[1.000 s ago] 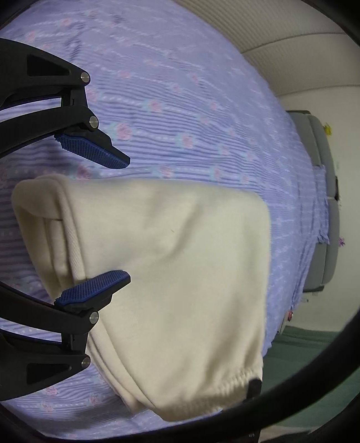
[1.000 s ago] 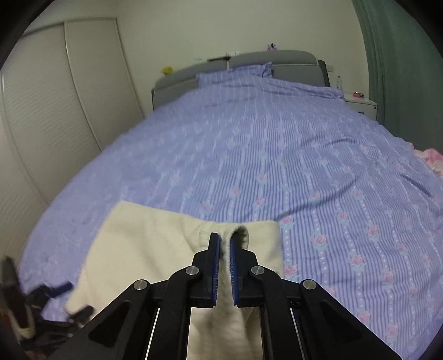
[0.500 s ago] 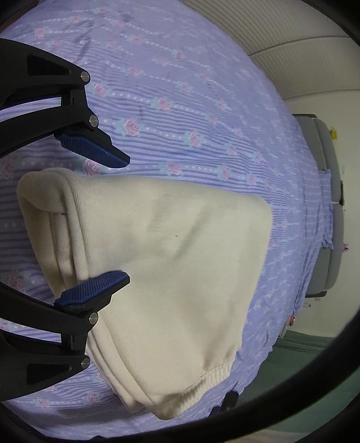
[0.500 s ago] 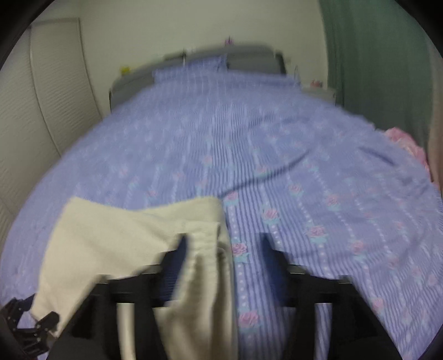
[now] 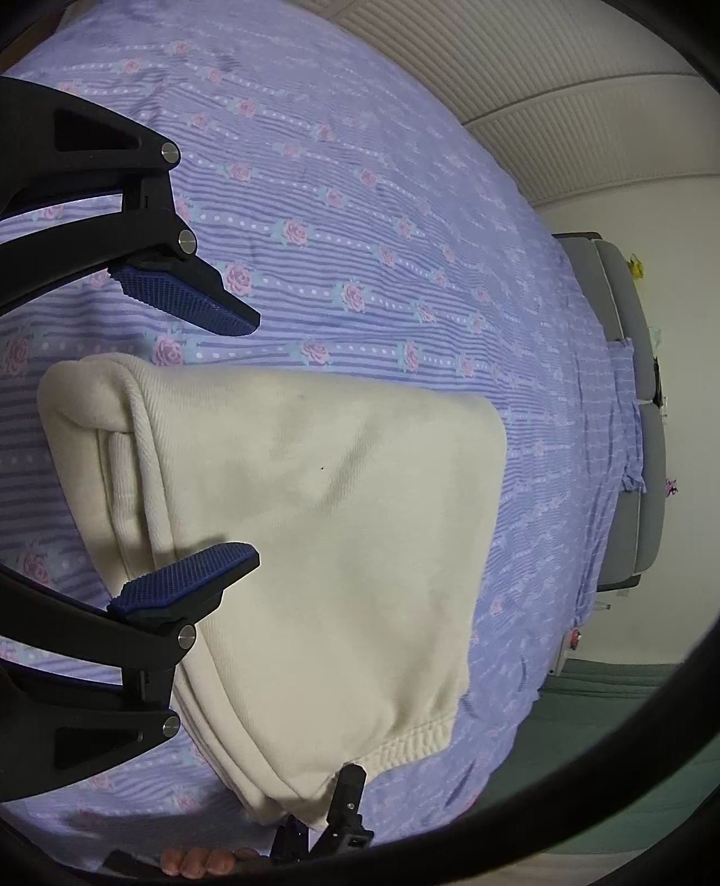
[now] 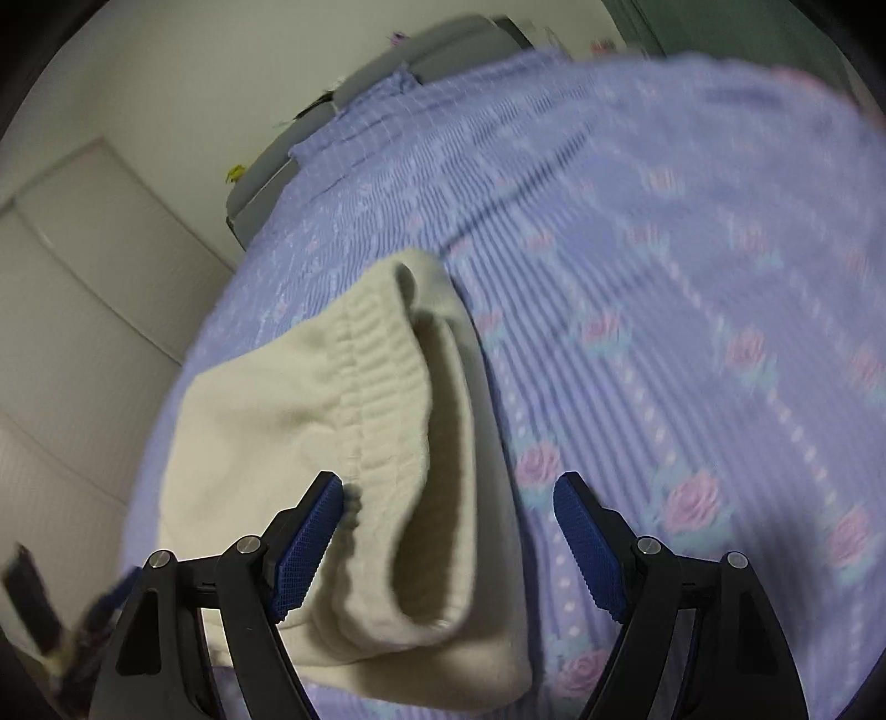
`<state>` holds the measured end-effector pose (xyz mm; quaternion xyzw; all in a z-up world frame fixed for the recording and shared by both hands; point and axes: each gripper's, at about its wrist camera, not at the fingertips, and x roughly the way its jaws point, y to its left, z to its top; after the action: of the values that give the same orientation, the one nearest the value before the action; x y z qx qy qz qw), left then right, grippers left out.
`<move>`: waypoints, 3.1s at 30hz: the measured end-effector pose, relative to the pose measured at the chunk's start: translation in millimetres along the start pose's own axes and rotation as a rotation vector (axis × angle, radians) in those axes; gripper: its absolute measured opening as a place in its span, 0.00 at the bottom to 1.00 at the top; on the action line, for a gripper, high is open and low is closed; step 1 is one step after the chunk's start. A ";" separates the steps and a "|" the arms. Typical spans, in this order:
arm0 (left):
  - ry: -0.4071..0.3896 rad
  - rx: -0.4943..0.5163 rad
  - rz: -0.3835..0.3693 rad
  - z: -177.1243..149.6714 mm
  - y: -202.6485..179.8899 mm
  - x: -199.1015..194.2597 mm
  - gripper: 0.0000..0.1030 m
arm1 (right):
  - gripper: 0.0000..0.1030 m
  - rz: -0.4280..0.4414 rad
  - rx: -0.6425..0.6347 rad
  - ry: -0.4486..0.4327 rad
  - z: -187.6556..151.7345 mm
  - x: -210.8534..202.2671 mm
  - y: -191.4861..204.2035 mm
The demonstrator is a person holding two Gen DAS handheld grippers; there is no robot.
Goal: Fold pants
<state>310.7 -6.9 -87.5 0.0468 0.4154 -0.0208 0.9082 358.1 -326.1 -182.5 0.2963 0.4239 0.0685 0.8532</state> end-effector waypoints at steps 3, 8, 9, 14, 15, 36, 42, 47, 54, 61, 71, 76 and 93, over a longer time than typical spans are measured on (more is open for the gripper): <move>0.002 0.011 -0.011 -1.0 -5.7 1.6 0.75 | 0.77 0.027 0.025 0.028 -3.3 5.4 -5.5; 0.007 0.016 -0.019 -1.5 -11.4 4.9 0.75 | 0.74 0.085 0.065 0.073 -8.6 7.2 -12.5; 0.006 0.016 -0.017 -1.3 -11.3 5.4 0.75 | 0.74 0.102 0.063 0.094 -10.4 8.7 -12.3; 0.002 0.013 -0.018 2.4 -8.2 7.9 0.75 | 0.69 0.139 0.096 0.140 -11.0 25.2 -17.8; 0.000 0.010 -0.022 3.5 -7.8 7.1 0.75 | 0.69 0.150 0.110 0.147 -10.9 29.6 -20.7; 0.054 -0.096 -0.299 38.1 64.7 24.4 0.89 | 0.30 -0.185 -0.063 -0.020 -23.5 7.7 47.7; 0.142 -0.198 -0.471 43.5 69.4 71.9 0.88 | 0.30 -0.204 -0.081 -0.007 -17.8 10.7 47.9; 0.219 -0.235 -0.557 35.9 69.2 94.2 0.61 | 0.31 -0.238 -0.124 -0.006 -17.4 20.3 45.4; 0.277 -0.302 -0.608 36.4 74.8 96.0 0.46 | 0.32 -0.242 -0.139 -0.004 -17.5 22.3 45.1; 0.281 -0.277 -0.591 34.5 71.5 101.7 0.49 | 0.33 -0.177 -0.104 0.004 -15.4 21.5 31.9; 0.206 -0.256 -0.510 45.5 72.9 58.5 0.31 | 0.29 -0.162 -0.157 -0.075 -21.4 -7.6 57.8; 0.138 -0.221 -0.529 47.3 90.0 19.3 0.30 | 0.28 -0.141 -0.227 -0.160 -30.2 -44.1 88.8; -0.122 -0.205 -0.440 23.6 234.8 -135.9 0.30 | 0.28 -0.002 -0.397 -0.289 -75.4 -99.3 233.6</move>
<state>257.6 224.1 46.5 -0.1388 0.3601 -0.1786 0.9051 269.2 -138.4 -18.1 0.1291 0.2759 0.1067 0.9465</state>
